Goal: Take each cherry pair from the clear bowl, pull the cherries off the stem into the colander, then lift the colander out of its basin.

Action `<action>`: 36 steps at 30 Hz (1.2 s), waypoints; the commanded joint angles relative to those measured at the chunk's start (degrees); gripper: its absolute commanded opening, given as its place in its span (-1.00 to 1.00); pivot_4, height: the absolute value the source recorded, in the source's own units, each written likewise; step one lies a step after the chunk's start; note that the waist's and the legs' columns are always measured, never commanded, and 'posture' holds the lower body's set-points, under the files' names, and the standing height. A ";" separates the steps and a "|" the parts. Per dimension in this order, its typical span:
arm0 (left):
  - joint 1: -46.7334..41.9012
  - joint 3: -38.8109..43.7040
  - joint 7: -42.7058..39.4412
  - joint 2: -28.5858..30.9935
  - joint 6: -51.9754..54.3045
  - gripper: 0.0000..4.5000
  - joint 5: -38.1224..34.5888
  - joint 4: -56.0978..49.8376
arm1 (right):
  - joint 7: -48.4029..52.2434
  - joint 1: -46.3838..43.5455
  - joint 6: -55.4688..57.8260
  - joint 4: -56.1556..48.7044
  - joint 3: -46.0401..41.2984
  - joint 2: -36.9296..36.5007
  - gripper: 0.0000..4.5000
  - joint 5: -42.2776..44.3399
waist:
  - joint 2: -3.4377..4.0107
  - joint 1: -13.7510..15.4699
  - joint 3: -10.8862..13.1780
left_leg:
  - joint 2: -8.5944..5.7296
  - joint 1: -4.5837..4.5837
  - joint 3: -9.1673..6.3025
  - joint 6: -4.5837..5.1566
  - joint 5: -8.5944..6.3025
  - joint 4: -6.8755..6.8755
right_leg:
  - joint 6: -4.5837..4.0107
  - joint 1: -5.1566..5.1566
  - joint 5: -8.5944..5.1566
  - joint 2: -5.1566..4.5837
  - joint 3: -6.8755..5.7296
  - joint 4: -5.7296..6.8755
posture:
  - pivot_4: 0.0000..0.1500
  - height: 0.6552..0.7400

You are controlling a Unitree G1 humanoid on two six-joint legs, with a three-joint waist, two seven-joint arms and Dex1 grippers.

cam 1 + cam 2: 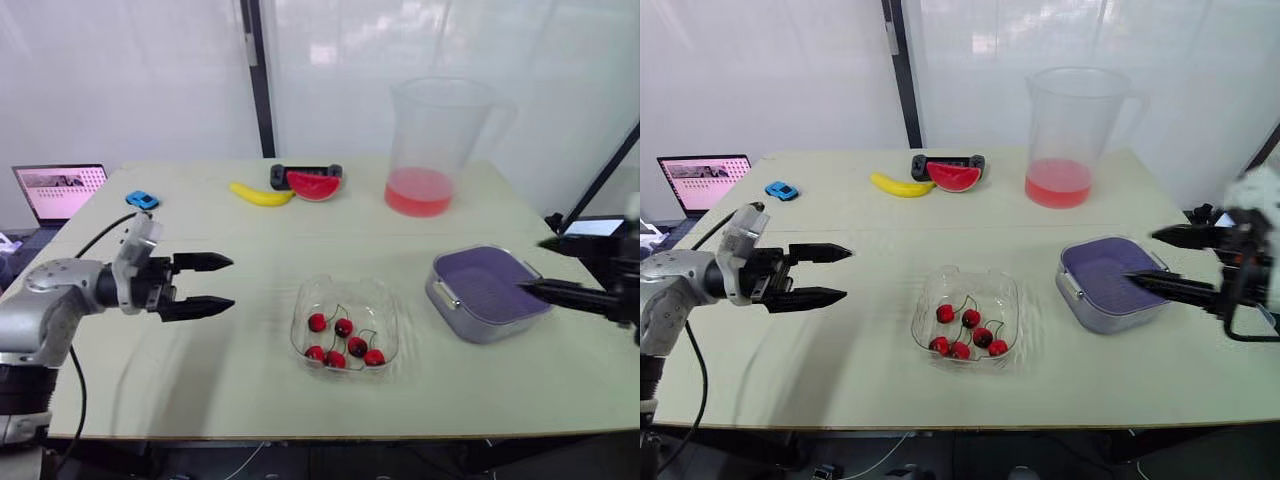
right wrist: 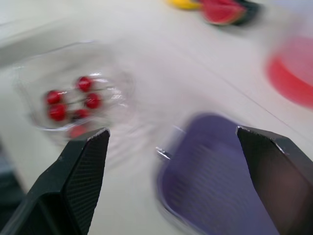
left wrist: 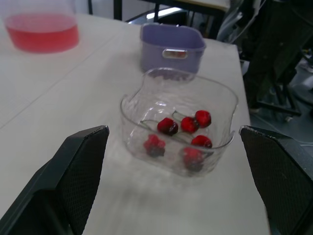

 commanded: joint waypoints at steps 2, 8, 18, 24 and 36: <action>2.54 2.31 2.54 -1.73 -1.14 1.00 -1.48 -4.48 | -4.42 -17.84 -0.07 -2.62 17.37 -0.96 0.96 4.68 | -0.06 0.03 0.04 | 0.00 -0.01 -0.06 0.00 0.00 0.00 | 0.00 -0.01 0.00 -0.05 0.04 -0.03 | 1.00 1.00; 4.65 4.32 7.63 -5.56 -1.75 1.00 -3.31 -9.35 | -3.30 -44.60 3.93 -1.81 45.11 8.96 0.96 -4.20 | -0.11 -0.04 0.08 | -0.01 -0.07 -0.09 -0.01 0.00 0.01 | -0.01 -0.14 0.01 -0.07 0.05 -0.02 | 1.00 1.00; 10.27 7.02 12.85 -6.97 -2.01 1.00 -4.53 -14.31 | -13.55 -61.53 30.67 5.65 63.31 29.78 0.96 -7.52 | -0.20 0.22 0.04 | -0.07 -0.63 -0.13 -0.12 0.06 0.06 | -0.04 -0.82 0.04 -0.07 0.08 0.16 | 1.00 1.00; 13.69 8.84 15.02 -6.02 -0.70 1.00 -5.79 -17.35 | -20.61 -56.56 27.20 7.82 70.98 33.88 0.24 -15.39 | -0.22 0.32 0.03 | -0.08 -0.66 -0.14 -0.21 0.12 0.04 | -0.06 -0.95 0.05 -0.06 0.08 0.36 | 1.00 1.00; 15.91 9.17 16.17 -3.95 0.24 1.00 -7.19 -19.75 | -22.54 -51.01 21.77 11.79 77.07 36.88 0.24 -23.05 | -0.22 -0.10 0.03 | -0.09 -0.69 -0.11 -0.25 0.14 0.03 | -0.06 -1.11 0.05 -0.03 0.10 0.55 | 1.00 1.00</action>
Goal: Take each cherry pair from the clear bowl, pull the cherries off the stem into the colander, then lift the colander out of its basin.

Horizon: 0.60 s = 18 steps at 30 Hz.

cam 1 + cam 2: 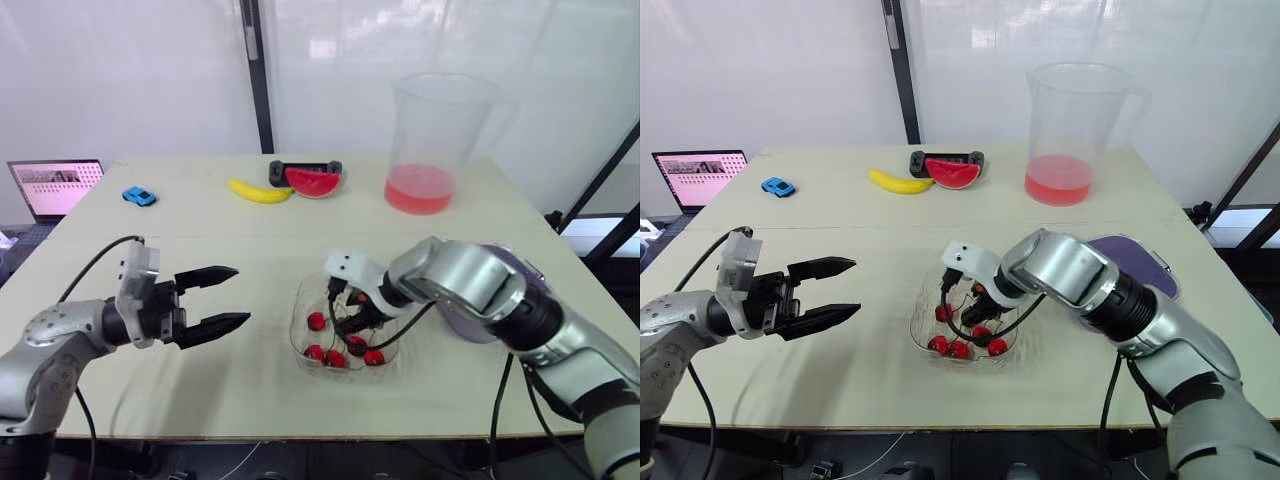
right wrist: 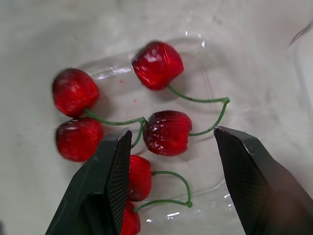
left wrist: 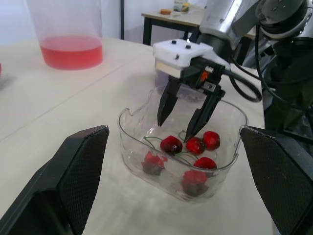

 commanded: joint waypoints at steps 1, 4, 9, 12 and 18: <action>-0.34 1.34 0.23 0.78 -0.07 1.00 -1.46 -1.55 | 0.07 -0.48 -2.04 0.37 -0.03 0.92 0.24 -2.38 | 0.00 0.00 0.00 | 0.00 0.00 0.00 0.00 0.00 0.00 | 0.00 -0.01 0.00 0.00 0.00 0.00 | 1.00 1.00; -0.84 0.80 0.20 0.94 0.05 1.00 -1.37 -1.50 | 0.30 0.36 -2.75 1.25 0.59 1.47 0.24 -3.64 | 0.00 0.05 0.00 | 0.00 0.00 0.00 0.00 0.00 0.00 | 0.00 0.00 0.00 0.00 0.00 0.00 | 1.00 1.00; -1.74 0.30 0.19 1.16 0.21 1.00 -1.28 -1.13 | 0.88 1.56 -2.59 2.14 0.40 2.15 0.24 -4.63 | 0.00 0.06 0.00 | -0.01 0.00 0.00 0.00 0.00 0.01 | 0.00 0.01 0.00 0.00 0.00 0.00 | 1.00 1.00; -1.83 0.10 0.00 1.36 0.28 1.00 -1.06 -1.12 | 0.87 2.22 -2.29 2.14 0.11 2.42 0.03 -5.02 | 0.00 0.02 0.00 | -0.01 0.00 -0.01 0.00 0.00 0.01 | 0.00 0.00 0.00 0.00 0.00 0.01 | 1.00 1.00; -2.03 -0.40 0.31 1.00 0.40 1.00 -1.24 -1.38 | 1.34 2.39 -2.63 0.30 0.21 2.13 -0.44 -5.54 | 0.00 0.11 0.00 | 0.00 0.00 -0.01 0.00 0.00 0.01 | 0.00 0.01 0.00 0.00 0.00 0.01 | 1.00 1.00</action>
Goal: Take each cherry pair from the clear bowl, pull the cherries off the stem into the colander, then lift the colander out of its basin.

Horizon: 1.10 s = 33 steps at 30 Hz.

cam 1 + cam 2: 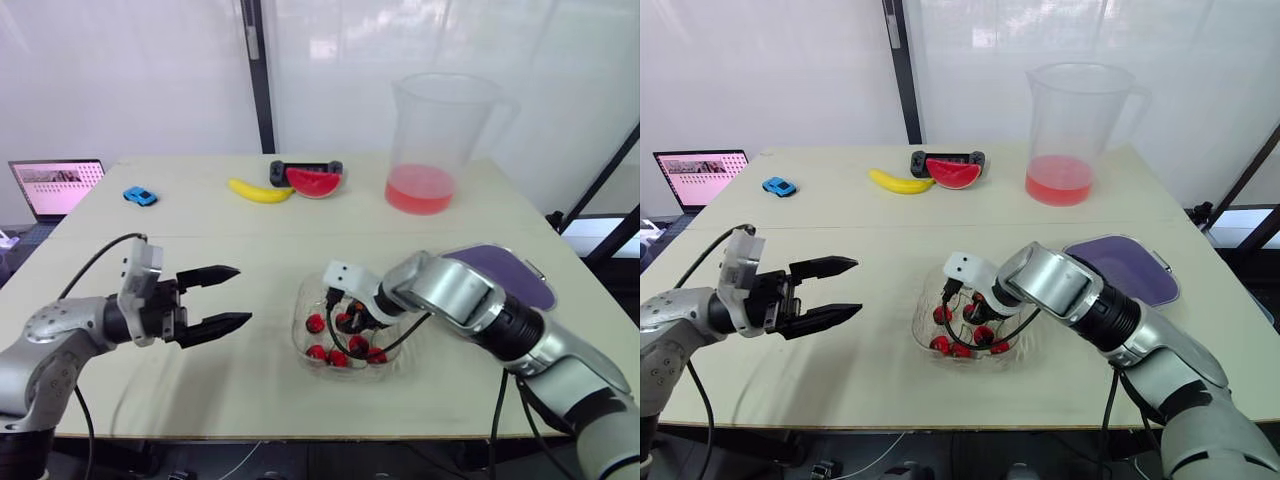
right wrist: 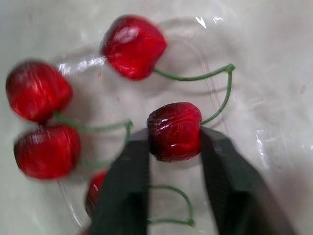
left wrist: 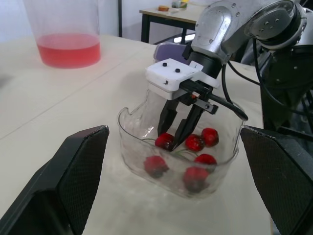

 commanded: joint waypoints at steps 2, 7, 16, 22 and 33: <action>-1.29 0.12 0.24 0.40 -0.08 1.00 -1.02 -1.23 | 1.14 -0.94 -0.65 -2.93 -1.12 -0.67 -0.44 -0.68 | 0.00 0.05 0.00 | 0.00 0.00 0.00 0.00 0.00 0.01 | 0.00 0.00 0.00 0.00 0.00 0.00 | 1.00 1.00; -2.38 -0.13 0.38 0.09 0.19 1.00 -1.32 -0.28 | 4.72 -3.13 -2.32 -7.34 -2.63 -4.35 -0.44 -0.13 | 0.01 0.01 0.00 | -0.01 0.00 0.00 0.00 0.00 0.00 | 0.00 0.00 0.00 0.00 0.00 0.00 | 1.00 1.00; -11.91 0.98 8.69 -3.32 6.14 1.00 -6.01 4.91 | 16.96 -2.82 -29.99 -19.97 -12.56 -21.50 -0.44 -6.75 | -0.05 0.14 0.01 | -0.08 -0.01 0.01 0.01 -0.01 0.04 | 0.01 0.06 0.00 0.00 -0.04 -0.08 | 1.00 1.00; -20.85 -1.71 12.99 -5.49 10.13 1.00 -5.46 10.57 | 10.84 2.72 -37.99 -19.44 -18.82 -20.20 -0.44 -13.58 | -0.07 0.08 0.01 | -0.06 0.00 0.03 0.00 0.00 0.02 | 0.01 0.03 0.00 0.05 -0.04 0.00 | 1.00 1.00; -32.55 -3.94 8.95 -9.23 17.08 1.00 -8.81 19.00 | -11.12 14.98 -47.06 -22.04 -22.03 -5.80 -0.44 -31.40 | -0.17 0.04 0.01 | -0.12 -0.08 0.02 -0.46 0.26 0.08 | 0.01 -0.14 0.00 0.02 -0.01 0.26 | 1.00 1.00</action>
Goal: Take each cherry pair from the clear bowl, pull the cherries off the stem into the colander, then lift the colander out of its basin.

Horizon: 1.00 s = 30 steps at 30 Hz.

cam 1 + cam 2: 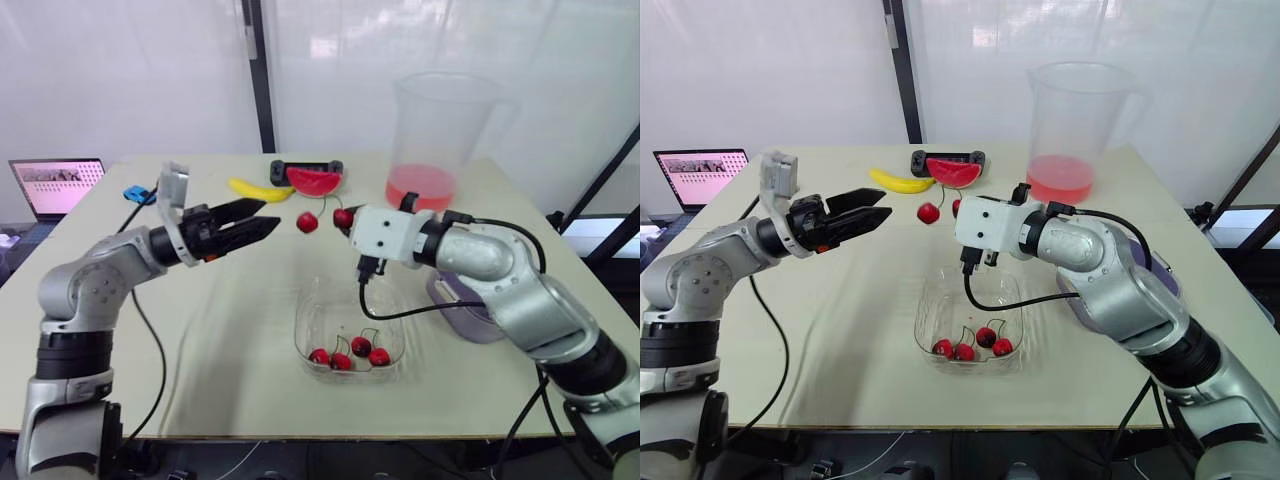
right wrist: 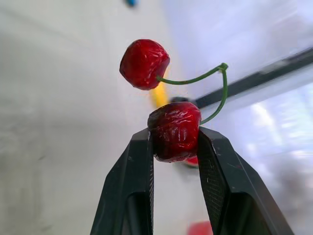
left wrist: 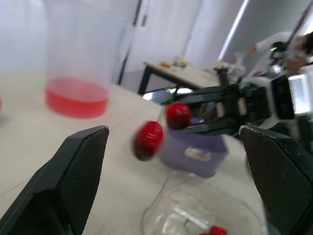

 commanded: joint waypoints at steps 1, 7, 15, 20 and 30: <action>-2.98 0.62 -1.73 -0.44 0.09 1.00 -1.37 0.54 | -3.88 1.76 -1.34 -3.50 -2.31 2.47 -0.44 -4.27 | 0.00 -0.01 0.00 | 0.00 0.00 0.00 -0.02 0.01 -0.01 | 0.00 0.00 0.00 0.00 0.00 0.00 | 1.00 1.00; -5.72 0.47 -0.91 -3.62 1.14 1.00 -2.03 1.85 | -3.54 5.68 -4.33 -5.80 -0.02 3.19 -0.44 -11.37 | -0.01 0.03 0.00 | -0.04 0.00 -0.01 -0.04 0.03 0.03 | 0.00 0.04 0.00 0.00 0.00 0.01 | 1.00 1.00; -7.88 -1.26 2.25 -8.59 -1.69 1.00 1.50 1.64 | -0.66 4.65 -4.22 -7.88 1.50 7.48 -0.44 -15.84 | -0.01 -0.03 0.00 | -0.04 0.00 -0.02 -0.06 0.04 0.02 | 0.00 0.03 0.00 0.02 -0.01 0.02 | 1.00 1.00; -7.52 -3.33 3.18 -11.64 -4.59 1.00 3.88 -0.32 | 0.72 5.30 -3.22 -8.21 1.35 9.97 -0.44 -17.37 | -0.02 0.07 0.00 | -0.04 0.00 -0.02 -0.07 0.04 0.04 | 0.00 0.04 0.00 0.01 -0.01 0.02 | 1.00 1.00; -6.83 -2.79 3.76 -14.27 -7.41 -0.53 4.47 0.39 | 2.97 5.54 -1.37 -8.79 0.30 11.90 -0.46 -19.13 | -0.02 0.00 0.00 | -0.05 0.00 -0.03 -0.07 0.05 0.03 | 0.00 0.04 0.00 0.01 -0.01 0.02 | 1.00 1.00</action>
